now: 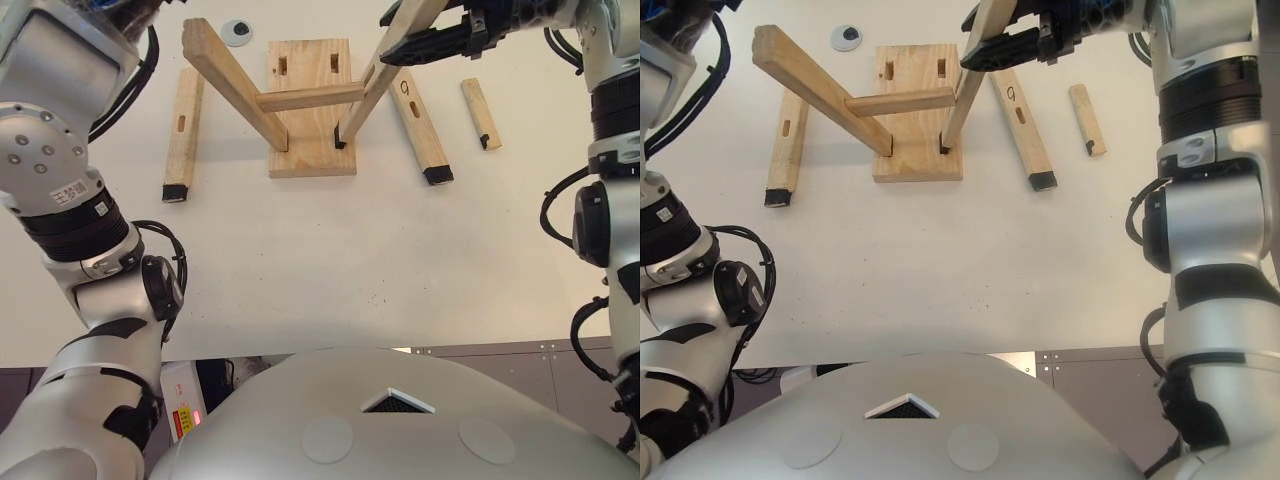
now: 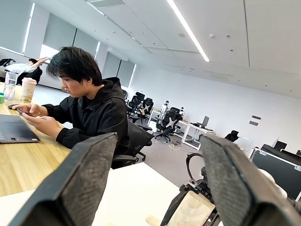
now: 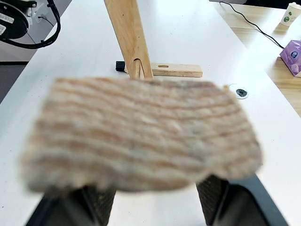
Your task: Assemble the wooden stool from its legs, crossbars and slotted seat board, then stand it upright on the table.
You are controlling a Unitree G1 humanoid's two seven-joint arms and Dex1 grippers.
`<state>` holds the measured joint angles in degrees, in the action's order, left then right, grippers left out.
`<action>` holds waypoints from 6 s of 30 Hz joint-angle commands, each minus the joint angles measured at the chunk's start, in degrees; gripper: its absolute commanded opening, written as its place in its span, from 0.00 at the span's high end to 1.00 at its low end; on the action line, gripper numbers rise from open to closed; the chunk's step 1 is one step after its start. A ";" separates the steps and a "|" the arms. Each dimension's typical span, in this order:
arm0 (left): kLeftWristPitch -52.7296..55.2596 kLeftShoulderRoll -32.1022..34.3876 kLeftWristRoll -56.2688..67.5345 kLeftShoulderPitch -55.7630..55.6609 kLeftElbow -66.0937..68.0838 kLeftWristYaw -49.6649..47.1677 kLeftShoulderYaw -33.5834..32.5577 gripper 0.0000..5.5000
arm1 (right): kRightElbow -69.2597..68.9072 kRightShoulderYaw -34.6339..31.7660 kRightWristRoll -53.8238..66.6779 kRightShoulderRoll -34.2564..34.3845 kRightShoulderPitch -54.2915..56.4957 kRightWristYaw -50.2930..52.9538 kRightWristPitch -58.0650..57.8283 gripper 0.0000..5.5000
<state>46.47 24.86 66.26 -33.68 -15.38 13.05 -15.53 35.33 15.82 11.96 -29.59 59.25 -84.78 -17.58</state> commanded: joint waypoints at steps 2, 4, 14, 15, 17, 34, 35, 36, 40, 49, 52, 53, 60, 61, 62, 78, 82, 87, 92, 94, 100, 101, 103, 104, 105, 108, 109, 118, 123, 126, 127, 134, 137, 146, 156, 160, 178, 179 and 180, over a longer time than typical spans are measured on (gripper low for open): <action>3.49 3.31 -2.53 -0.35 -1.01 -0.28 1.95 0.42 | -6.07 0.35 -0.68 0.59 -1.77 0.30 -1.07 0.63; 7.28 7.45 -3.41 -1.42 -2.57 1.56 3.98 0.42 | -7.15 0.02 -0.46 0.73 -2.19 0.70 -2.43 0.63; 17.02 17.26 -9.98 -7.04 -8.49 11.00 15.42 0.47 | -10.82 0.09 -0.51 0.79 -4.69 2.38 -4.16 0.63; 17.07 16.07 -11.48 -6.73 -9.01 9.48 16.51 0.51 | -11.13 0.13 -0.49 0.78 -4.88 2.47 -4.26 0.63; 17.31 14.90 -14.29 -5.67 -10.89 7.13 18.77 0.56 | -11.78 0.25 -0.49 0.65 -5.23 2.54 -4.48 0.63; 14.16 12.24 -34.88 2.63 -11.25 7.31 31.20 1.00 | -15.64 1.34 -0.63 0.59 -6.37 3.79 -6.11 0.63; 14.17 11.98 -35.42 2.87 -11.24 7.54 31.20 1.00 | -15.76 1.43 -0.68 0.60 -6.36 3.83 -6.22 0.63; 14.32 11.77 -35.74 3.19 -11.13 7.83 31.44 1.00 | -15.60 1.46 -0.86 0.90 -6.18 4.32 -6.27 0.63; 14.69 10.86 -37.86 4.85 -10.70 8.65 33.55 1.00 | -15.58 1.63 -1.13 1.94 -5.83 6.03 -6.43 0.63; 14.67 9.24 -41.28 6.74 -10.45 9.96 34.87 1.00 | -21.15 3.61 -0.71 6.58 -8.33 10.41 -10.12 0.63; 14.74 8.75 -41.73 6.95 -10.04 10.08 34.69 1.00 | -21.73 5.79 -2.33 7.38 -9.95 12.10 -10.16 0.63; 14.62 8.61 -41.95 6.99 -9.79 10.13 34.64 1.00 | -21.66 6.20 -2.77 7.49 -10.34 12.84 -10.14 0.63; 8.66 3.38 -37.36 0.86 -8.87 8.44 15.88 1.00 | -22.89 1.20 1.45 9.17 -10.82 17.95 -14.94 0.44; 9.04 3.15 -35.33 -0.90 -9.22 8.41 12.17 1.00 | -23.24 0.75 1.85 9.10 -10.79 18.37 -15.03 0.40; 9.57 3.27 -33.21 -2.79 -9.56 8.32 8.66 1.00 | -23.65 0.34 2.18 8.90 -10.84 18.65 -14.96 0.37; 1.84 7.89 -32.70 -1.34 4.22 -6.65 -16.74 1.00 | -37.08 -24.58 21.41 12.93 -18.55 47.78 -27.75 0.58; 1.11 7.36 -39.68 10.01 4.10 -8.14 -11.80 1.00 | -43.38 -14.02 2.33 15.37 -26.81 68.87 -23.80 0.70; 6.33 0.71 -39.24 16.22 -1.88 -9.23 -5.24 1.00 | -46.25 -3.73 -8.18 21.95 -28.64 80.97 -27.78 0.87; 14.12 -5.75 -36.06 14.29 -9.88 -10.25 2.54 1.00 | -42.47 7.70 -11.99 28.04 -24.66 79.17 -29.63 0.99; 14.74 -7.07 -36.12 13.67 -10.07 -10.84 3.10 1.00 | -42.01 9.89 -12.54 28.59 -24.71 77.26 -30.07 0.99; 8.78 -4.22 -43.46 10.67 -0.65 -7.77 7.75 1.00 | -45.32 15.66 -13.88 27.22 -25.06 69.76 -28.43 0.99; 6.60 -3.35 -45.07 9.50 2.32 -6.42 8.92 1.00 | -45.98 16.38 -14.05 27.12 -24.89 68.45 -27.58 0.99; 2.20 -2.41 -47.53 6.84 8.87 -3.86 10.49 1.00 | -47.01 16.99 -14.14 27.14 -24.45 66.15 -26.57 0.99; -0.12 -2.22 -48.78 5.42 12.55 -2.67 11.25 1.00 | -47.22 16.89 -14.15 27.32 -24.17 65.23 -26.43 0.99; -2.76 -2.38 -50.08 3.78 16.96 -1.63 11.89 1.00 | -47.20 16.93 -14.23 27.58 -23.67 64.34 -26.32 0.99; -9.51 -3.60 -52.84 -0.79 27.89 -0.11 12.46 1.00 | -46.59 17.14 -14.40 28.63 -22.66 62.54 -26.08 0.99; -11.93 -3.85 -53.93 -2.40 31.28 -0.11 12.61 1.00 | -46.06 17.08 -14.44 29.12 -22.43 62.26 -25.97 0.99; -14.65 0.20 -54.17 1.01 29.91 -0.77 4.97 1.00 | -41.64 10.53 -14.31 25.83 -20.61 61.28 -24.92 0.99; 2.48 12.95 -50.20 17.68 7.34 13.45 11.69 1.00 | -21.27 6.73 -17.55 17.24 -19.07 60.08 -14.49 0.99; 4.38 24.96 -47.20 25.63 -4.39 25.91 12.88 1.00 | -3.36 5.48 -18.32 16.88 -16.33 60.02 -4.42 0.99; 3.97 28.49 -46.41 28.01 -6.90 29.62 11.84 1.00 | 1.92 5.36 -18.51 17.30 -15.16 59.32 -1.95 0.99; 4.24 30.21 -39.58 33.14 -15.26 38.90 15.28 1.00 | 17.59 6.32 -21.05 18.73 -12.20 53.64 5.44 0.99; 3.17 24.23 -43.93 31.21 -10.19 34.40 23.83 1.00 | 17.30 7.10 -22.38 18.46 -13.04 51.75 5.73 0.99; 0.41 15.15 -52.68 23.27 7.94 22.55 24.49 1.00 | -6.68 9.40 -23.18 15.64 -23.13 42.22 -6.66 0.99; -5.81 3.24 -54.18 11.66 25.07 18.27 22.67 1.00 | -24.39 11.62 -22.99 17.18 -30.78 42.10 -20.13 0.99; -8.92 -0.23 -54.88 7.49 32.41 17.71 21.61 1.00 | -21.63 9.95 -22.79 18.49 -29.79 46.06 -19.85 0.99; -9.91 5.20 -51.29 8.49 19.98 7.10 -1.14 1.00 | -30.55 -9.54 -16.75 3.66 -26.97 50.56 -30.58 0.69; -10.41 4.85 -51.26 8.45 19.85 6.53 -1.25 1.00 | -30.62 -9.22 -16.70 3.61 -28.33 50.96 -30.50 0.67; -10.95 4.79 -51.42 8.50 19.72 5.96 -1.26 1.00 | -30.69 -9.16 -16.65 3.66 -29.42 51.62 -30.20 0.62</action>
<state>36.49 29.90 15.26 -24.80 5.34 20.01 -16.35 4.56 6.09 -4.52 -25.54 31.60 -33.99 -48.11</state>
